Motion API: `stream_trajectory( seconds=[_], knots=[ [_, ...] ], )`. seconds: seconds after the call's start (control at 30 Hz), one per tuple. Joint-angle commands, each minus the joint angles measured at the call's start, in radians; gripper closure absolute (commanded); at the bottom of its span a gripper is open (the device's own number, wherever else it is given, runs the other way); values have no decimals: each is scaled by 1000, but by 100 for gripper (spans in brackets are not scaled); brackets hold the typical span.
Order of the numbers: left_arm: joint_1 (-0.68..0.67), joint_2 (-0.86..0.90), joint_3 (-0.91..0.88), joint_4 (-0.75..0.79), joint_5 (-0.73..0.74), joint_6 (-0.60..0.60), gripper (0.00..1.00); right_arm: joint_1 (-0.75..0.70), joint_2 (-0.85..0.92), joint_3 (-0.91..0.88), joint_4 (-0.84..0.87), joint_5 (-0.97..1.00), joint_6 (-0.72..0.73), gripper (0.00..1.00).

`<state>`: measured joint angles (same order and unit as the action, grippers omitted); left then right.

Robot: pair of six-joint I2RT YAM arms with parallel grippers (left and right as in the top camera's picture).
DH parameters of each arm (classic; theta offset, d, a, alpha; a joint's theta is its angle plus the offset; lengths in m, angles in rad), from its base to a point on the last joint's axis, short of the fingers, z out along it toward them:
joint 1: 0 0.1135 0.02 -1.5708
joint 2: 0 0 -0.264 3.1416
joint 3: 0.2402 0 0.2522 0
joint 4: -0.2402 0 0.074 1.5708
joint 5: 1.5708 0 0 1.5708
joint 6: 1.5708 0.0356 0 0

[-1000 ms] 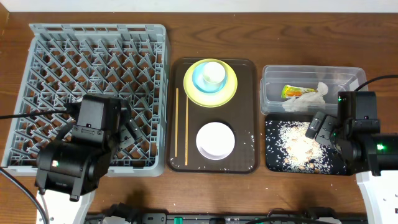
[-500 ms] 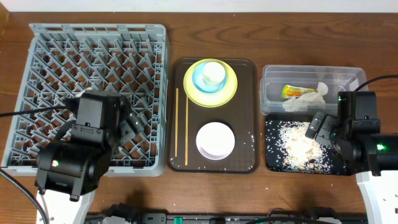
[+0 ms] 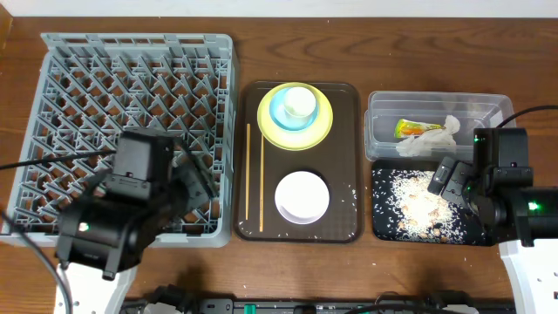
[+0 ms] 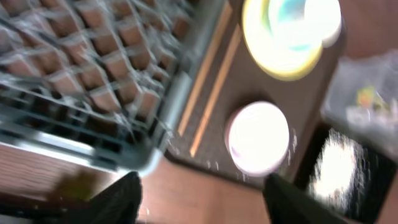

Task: Sort waste into correct bins and load items into the dishwasher
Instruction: 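Reach the left gripper to the white bowl on the brown tray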

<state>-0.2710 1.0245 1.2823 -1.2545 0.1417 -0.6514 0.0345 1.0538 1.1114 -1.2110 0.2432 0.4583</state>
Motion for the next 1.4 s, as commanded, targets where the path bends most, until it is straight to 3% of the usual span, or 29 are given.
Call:
stream_trajectory(
  seconds=[0.0,0.4,0.67,0.8,1.0,1.37],
  knots=[
    [-71,21,-34,-11,94,31,40,-8,1,5,-1,7,-3,1],
    [-364,167,-99,1,40,70,52,-8,1,5,-1,7,-3,1],
    [-520,337,-99,152,40,71,54,-8,1,5,-1,7,-3,1],
    [-567,422,-99,240,40,71,54,-8,1,5,-1,7,-3,1],
    [-616,562,-99,380,22,71,63,-8,1,5,-1,7,-3,1],
    [-647,731,-99,481,22,71,63,-8,1,5,-1,7,-3,1]
  ],
)
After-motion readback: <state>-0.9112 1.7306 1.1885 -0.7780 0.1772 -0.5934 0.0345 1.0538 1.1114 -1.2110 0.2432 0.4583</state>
